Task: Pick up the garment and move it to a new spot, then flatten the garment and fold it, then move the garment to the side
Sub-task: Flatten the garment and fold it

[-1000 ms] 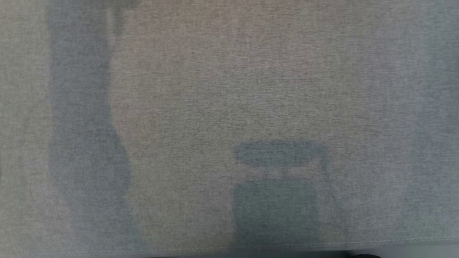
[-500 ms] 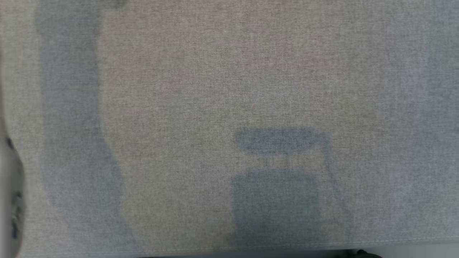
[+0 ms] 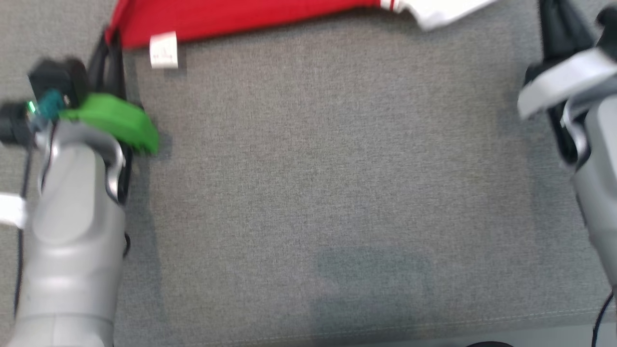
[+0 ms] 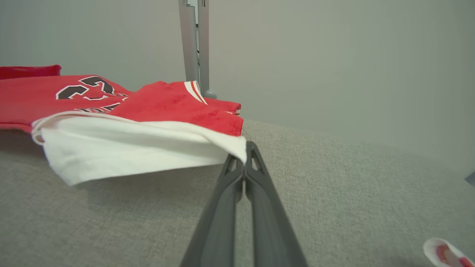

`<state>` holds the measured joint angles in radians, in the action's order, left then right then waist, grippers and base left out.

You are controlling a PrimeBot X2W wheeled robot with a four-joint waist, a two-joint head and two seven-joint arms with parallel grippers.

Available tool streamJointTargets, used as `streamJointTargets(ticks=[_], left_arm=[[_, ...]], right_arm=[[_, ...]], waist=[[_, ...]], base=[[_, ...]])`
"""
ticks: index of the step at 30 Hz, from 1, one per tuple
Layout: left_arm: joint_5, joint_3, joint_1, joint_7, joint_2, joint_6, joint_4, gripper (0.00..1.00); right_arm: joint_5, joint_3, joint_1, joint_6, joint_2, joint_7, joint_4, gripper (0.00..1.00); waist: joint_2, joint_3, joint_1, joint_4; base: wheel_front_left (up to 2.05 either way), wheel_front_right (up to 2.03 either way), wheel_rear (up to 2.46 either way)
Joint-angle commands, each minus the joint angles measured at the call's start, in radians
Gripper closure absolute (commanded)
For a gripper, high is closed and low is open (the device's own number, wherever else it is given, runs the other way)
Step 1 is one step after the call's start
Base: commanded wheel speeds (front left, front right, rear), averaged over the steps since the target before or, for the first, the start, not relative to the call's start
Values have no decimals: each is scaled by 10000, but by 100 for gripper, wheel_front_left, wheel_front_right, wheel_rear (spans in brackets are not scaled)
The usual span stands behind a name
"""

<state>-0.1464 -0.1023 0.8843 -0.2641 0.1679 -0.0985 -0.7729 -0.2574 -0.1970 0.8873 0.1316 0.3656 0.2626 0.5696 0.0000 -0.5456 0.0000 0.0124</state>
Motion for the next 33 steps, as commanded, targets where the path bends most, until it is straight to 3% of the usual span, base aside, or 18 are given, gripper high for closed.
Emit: streamJointTargets(ticks=[1, 10, 22, 33], left_arm=[[-92, 159, -902, 6, -81, 36, -125, 100], [-135, 432, -3155, 5, -152, -129, -472, 100], [-544, 1769, -5782, 5, -687, 96, -355, 100], [-588, 2476, -7672, 5, -1008, 117, -202, 100]], right_arm=[[-503, -164, -874, -23, 31, 25, 63, 100], [-1623, -959, -3175, -23, -138, 26, 211, 100], [-2717, -1536, -6338, -23, -3, 26, 129, 100], [-3690, -2968, -7849, -23, 229, 26, 427, 100]], waist=[[0, 1148, 0, -248], [0, 2633, 0, -516], [0, 4455, 0, -689], [0, 5494, 0, -841]], base=[[0, 0, 0], [0, 0, 0], [0, 0, 0], [0, 0, 0]])
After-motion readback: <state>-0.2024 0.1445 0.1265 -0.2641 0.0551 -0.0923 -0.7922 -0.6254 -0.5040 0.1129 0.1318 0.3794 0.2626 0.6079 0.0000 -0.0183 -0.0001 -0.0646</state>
